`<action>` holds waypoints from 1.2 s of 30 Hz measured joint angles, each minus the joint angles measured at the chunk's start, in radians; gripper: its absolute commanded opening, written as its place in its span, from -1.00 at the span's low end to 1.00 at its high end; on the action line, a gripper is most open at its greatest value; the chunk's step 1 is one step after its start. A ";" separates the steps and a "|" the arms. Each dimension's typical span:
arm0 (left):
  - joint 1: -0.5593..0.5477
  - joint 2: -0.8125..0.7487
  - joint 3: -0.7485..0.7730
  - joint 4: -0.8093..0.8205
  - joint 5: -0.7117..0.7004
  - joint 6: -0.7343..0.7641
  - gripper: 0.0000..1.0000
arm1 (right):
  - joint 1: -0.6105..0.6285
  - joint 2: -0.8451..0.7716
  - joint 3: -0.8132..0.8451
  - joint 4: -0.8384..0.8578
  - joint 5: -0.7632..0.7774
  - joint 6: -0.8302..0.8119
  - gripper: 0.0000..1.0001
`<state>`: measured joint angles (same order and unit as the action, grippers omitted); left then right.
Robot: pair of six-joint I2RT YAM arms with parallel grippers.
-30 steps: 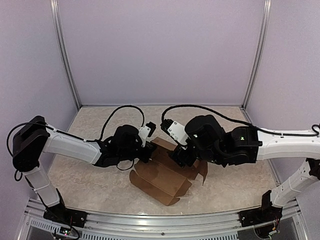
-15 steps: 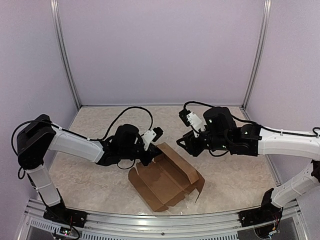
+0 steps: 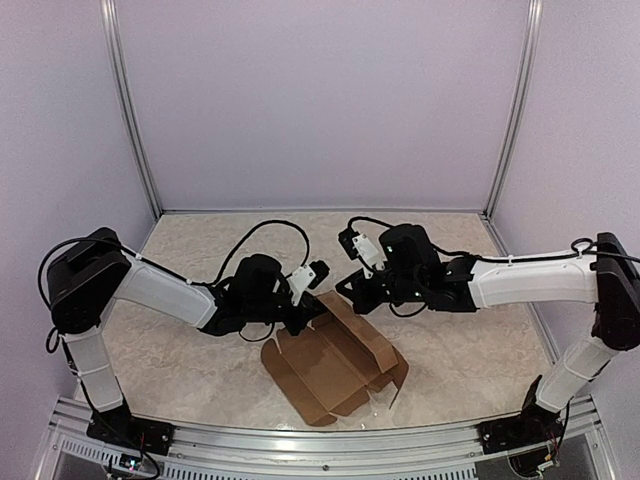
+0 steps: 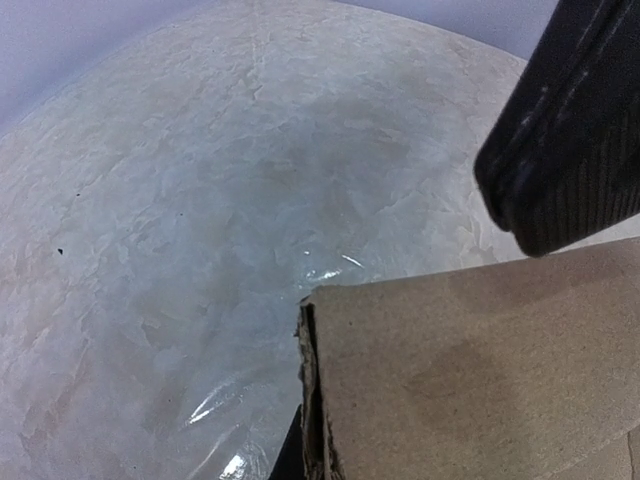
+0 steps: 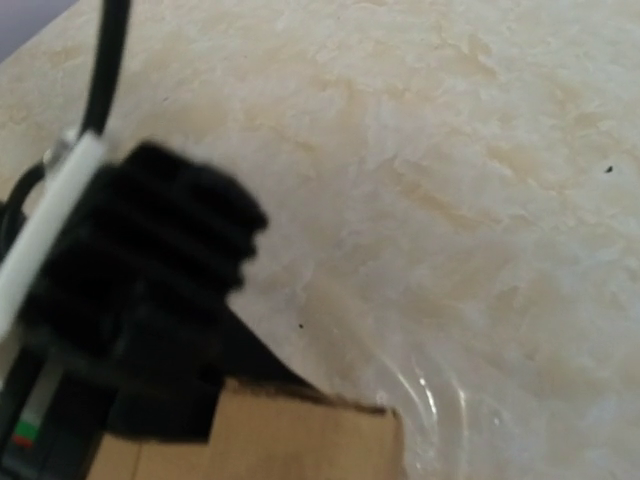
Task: Fold the paper box
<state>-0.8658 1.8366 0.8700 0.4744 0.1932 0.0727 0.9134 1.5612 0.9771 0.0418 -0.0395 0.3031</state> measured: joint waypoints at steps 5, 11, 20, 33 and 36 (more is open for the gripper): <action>-0.002 0.020 0.000 0.023 0.001 0.004 -0.88 | -0.007 0.047 0.015 0.060 -0.028 0.021 -1.00; -0.015 0.040 0.000 0.051 -0.004 0.005 -0.83 | -0.007 0.106 0.026 0.121 -0.044 0.046 -1.00; -0.027 0.072 -0.002 0.100 -0.018 -0.004 -0.70 | -0.007 0.194 0.023 0.200 -0.052 0.085 -1.00; -0.034 0.093 -0.050 0.185 -0.029 -0.048 -0.62 | -0.007 0.215 -0.061 0.362 -0.069 0.164 -1.00; -0.037 0.100 -0.052 0.192 -0.039 -0.051 -0.62 | -0.007 0.226 -0.062 0.383 -0.070 0.174 -1.00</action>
<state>-0.9031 1.9362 0.8181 0.6666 0.1539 0.0212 0.9066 1.7870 0.9150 0.4252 -0.1097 0.4774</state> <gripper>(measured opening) 0.190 0.003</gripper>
